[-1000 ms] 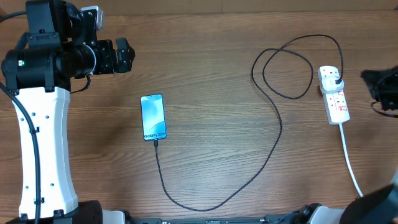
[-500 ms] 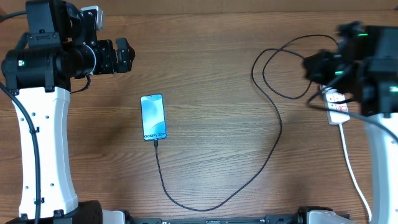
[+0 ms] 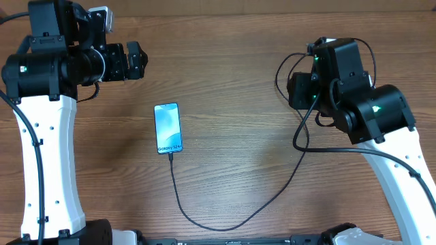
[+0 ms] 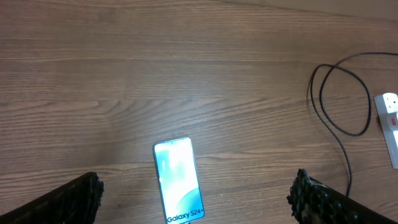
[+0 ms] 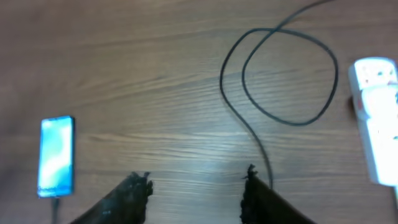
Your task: Plug charger to phone and switch on socket
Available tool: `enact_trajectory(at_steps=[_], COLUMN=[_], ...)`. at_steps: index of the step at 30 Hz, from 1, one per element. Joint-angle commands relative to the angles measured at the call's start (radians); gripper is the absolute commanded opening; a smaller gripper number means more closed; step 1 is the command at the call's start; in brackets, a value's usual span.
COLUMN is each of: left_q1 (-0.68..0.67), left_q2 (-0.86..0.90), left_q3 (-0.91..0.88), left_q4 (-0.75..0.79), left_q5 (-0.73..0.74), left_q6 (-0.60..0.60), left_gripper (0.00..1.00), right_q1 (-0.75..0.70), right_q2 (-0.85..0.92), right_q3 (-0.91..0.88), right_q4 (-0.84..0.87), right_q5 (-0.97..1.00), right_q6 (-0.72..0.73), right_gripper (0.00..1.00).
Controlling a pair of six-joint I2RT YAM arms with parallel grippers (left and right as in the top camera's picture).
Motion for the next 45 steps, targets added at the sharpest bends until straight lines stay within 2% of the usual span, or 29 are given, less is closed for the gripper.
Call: enact_trajectory(at_steps=[1,2,24,28,33,40,45], left_q1=[0.002,0.002,0.002,0.002,0.002,0.002,0.002], left_q2=[-0.001,-0.001,-0.001,-0.001,-0.001,-0.001,-0.001], left_q3=[0.008,0.008,0.008,0.008,0.008,0.008,0.008], left_q4=[0.001,0.001,0.001,0.001,0.001,0.001,0.001], left_q5=[0.007,0.007,0.007,0.007,0.007,0.007,0.007], left_q6=[0.001,0.001,0.001,0.001,0.001,0.001,0.001], left_gripper=[1.00,1.00,1.00,1.00,1.00,1.00,1.00], right_q1=[0.001,0.000,-0.011,-0.045,-0.120,-0.208,-0.247], right_q2=[-0.014,-0.014,-0.014,-0.026,-0.077,-0.200,-0.333], right_q3=[0.017,0.017,0.017,0.016,-0.016,-0.119,-0.258], right_q4=[-0.003,-0.005,0.005,0.063,0.195,0.343,0.417], right_q5=[0.035,0.040,0.075,0.065,-0.109,-0.155,-0.164], right_q6=[0.000,-0.002,-0.011,-0.017,-0.147,-0.155,-0.156], right_gripper=[0.91,1.00,1.00,1.00,1.00,1.00,1.00])
